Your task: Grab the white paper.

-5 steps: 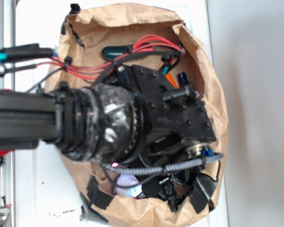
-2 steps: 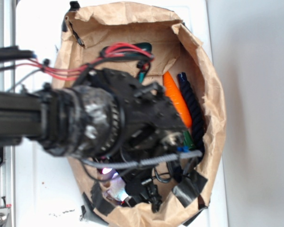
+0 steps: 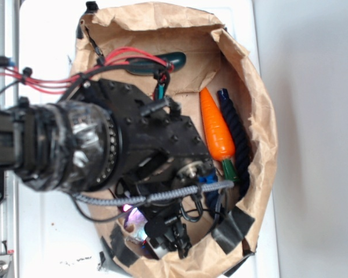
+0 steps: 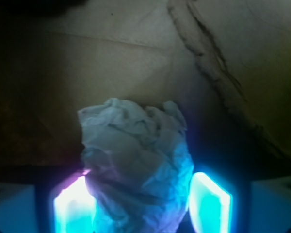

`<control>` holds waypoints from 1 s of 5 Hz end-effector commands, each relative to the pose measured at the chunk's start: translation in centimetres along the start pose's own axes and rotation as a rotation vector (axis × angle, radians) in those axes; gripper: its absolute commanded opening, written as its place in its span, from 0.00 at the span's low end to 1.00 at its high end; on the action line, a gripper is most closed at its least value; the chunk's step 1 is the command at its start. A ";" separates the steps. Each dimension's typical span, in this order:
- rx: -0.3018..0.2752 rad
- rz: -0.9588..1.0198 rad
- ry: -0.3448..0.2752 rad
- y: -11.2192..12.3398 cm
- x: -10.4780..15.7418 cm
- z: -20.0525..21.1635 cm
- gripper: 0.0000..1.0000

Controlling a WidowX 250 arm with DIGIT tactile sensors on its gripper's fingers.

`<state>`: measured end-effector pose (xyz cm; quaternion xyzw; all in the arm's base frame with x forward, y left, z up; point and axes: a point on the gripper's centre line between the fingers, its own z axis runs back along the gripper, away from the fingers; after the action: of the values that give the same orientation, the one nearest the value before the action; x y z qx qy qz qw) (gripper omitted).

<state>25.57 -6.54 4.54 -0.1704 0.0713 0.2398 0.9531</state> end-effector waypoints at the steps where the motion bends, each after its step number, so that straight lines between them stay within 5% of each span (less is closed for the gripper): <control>1: 0.067 0.019 -0.126 0.5 0.7 -1.1 0.00; 2: 0.094 0.059 -0.236 0.4 0.6 1.4 0.00; 4: 0.352 0.149 -0.443 0.1 1.1 6.8 0.00; 5: 0.416 0.174 -0.466 1.0 1.6 9.0 0.00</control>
<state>26.58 -1.78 9.45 0.1132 -0.0438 0.3234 0.9384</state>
